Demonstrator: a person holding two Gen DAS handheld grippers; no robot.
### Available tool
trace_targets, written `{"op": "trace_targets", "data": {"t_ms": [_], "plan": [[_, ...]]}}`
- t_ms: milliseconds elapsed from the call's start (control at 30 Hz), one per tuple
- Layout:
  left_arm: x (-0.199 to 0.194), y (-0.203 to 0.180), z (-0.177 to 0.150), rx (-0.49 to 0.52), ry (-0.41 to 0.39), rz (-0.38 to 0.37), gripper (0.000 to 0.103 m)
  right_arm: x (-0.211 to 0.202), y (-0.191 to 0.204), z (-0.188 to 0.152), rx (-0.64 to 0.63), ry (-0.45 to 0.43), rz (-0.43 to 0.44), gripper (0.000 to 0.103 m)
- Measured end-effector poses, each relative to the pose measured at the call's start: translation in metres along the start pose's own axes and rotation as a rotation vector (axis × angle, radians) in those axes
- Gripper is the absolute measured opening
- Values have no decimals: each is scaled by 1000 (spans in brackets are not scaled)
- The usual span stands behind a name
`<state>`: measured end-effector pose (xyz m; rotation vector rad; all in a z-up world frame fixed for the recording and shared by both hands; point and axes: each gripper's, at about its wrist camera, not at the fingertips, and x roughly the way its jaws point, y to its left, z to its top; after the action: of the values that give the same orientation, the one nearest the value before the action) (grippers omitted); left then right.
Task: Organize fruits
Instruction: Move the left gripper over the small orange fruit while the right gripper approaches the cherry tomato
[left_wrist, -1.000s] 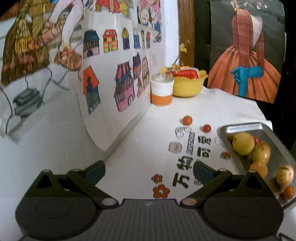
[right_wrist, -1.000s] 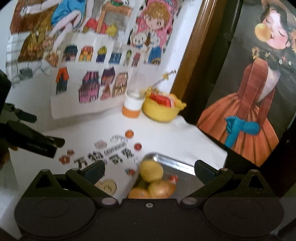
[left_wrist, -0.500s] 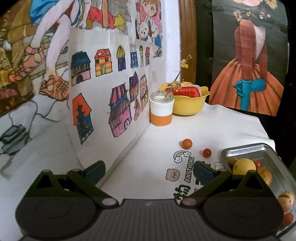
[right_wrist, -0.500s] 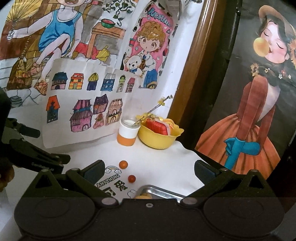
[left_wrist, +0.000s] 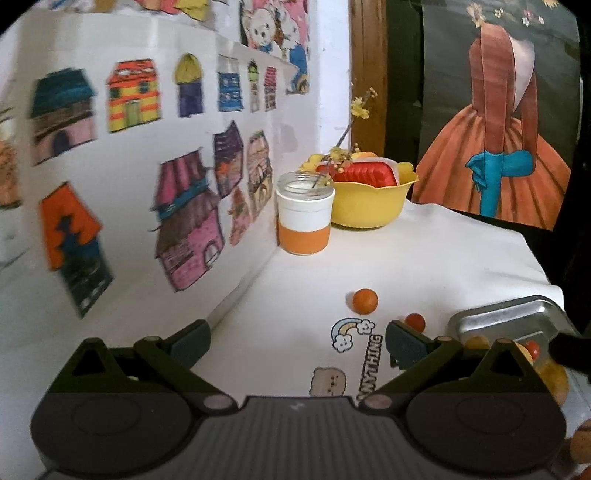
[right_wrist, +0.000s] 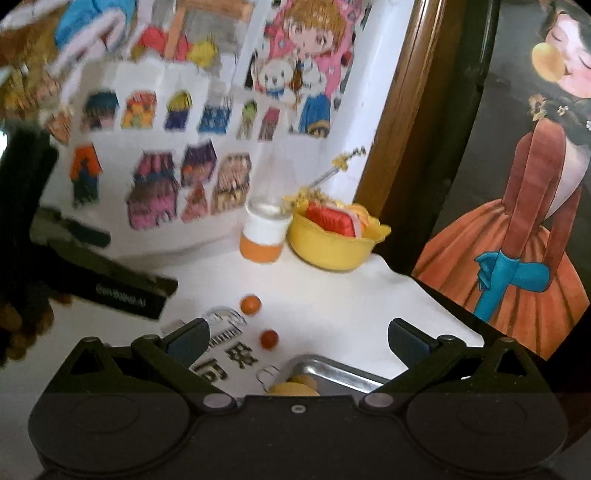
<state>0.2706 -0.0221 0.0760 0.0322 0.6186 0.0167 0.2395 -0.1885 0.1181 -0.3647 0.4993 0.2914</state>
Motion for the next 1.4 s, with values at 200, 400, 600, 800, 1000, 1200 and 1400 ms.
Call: {"op": "trace_targets", "data": {"t_ms": [200,400,600,800,1000,1200,1400], "plan": [[30,-7,9,29,10,-26,103,35,-6,-7,-37,43,4,102],[61,-7,13,9,50,-76,103,69,-4,-11,-104,81,23,102],[87,-1,17,-62,75,-103,103,95,-1,-14,-124,111,86,102],[104,0,18,-91,73,-125,103,115,3,-13,-83,133,123,99],[117,2,19,-146,91,-148,103,137,4,-7,-21,159,148,90],[129,6,22,-197,111,-192,101,155,4,-8,35,210,191,73],[138,5,20,-217,151,-213,91,170,3,-9,70,268,215,60]]}}
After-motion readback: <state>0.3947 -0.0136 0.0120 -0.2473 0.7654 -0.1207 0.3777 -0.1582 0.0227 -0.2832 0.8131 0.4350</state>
